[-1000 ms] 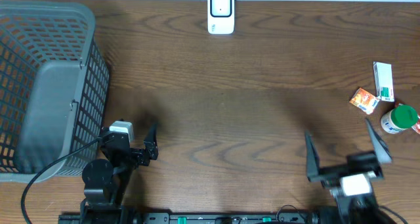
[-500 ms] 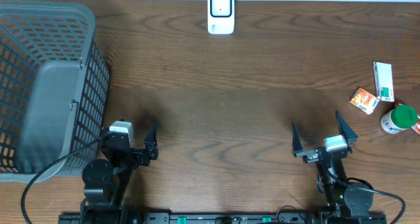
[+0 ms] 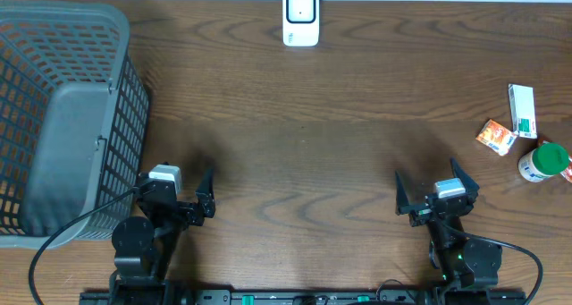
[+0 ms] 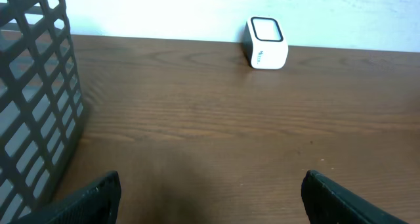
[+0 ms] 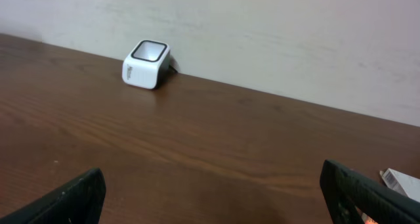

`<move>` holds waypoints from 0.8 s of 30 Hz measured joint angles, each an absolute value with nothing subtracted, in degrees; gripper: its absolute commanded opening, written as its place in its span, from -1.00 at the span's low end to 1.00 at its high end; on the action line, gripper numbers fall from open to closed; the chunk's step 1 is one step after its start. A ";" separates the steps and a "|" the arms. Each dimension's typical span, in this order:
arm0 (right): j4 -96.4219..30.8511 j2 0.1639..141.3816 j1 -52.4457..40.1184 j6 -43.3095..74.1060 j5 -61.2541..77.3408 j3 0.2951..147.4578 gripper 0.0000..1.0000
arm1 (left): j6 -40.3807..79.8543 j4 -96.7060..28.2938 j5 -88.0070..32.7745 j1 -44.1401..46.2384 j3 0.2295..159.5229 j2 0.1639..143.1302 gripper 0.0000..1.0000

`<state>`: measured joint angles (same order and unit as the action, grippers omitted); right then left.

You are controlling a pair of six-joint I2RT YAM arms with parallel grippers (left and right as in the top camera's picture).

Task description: Scan the item barcode

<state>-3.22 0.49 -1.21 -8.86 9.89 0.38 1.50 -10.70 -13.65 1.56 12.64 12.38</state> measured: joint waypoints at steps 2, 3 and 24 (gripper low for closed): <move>-3.27 0.49 -1.21 -8.62 9.52 0.38 0.99 | 1.50 -10.70 -13.65 1.56 12.64 12.38 0.74; -3.27 0.49 -1.21 -8.51 9.37 0.38 0.98 | 1.50 -10.70 -13.65 1.56 12.64 12.38 0.74; -3.31 0.49 -1.21 -7.94 9.13 0.38 0.98 | 1.50 -10.70 -13.65 1.56 12.64 12.38 0.74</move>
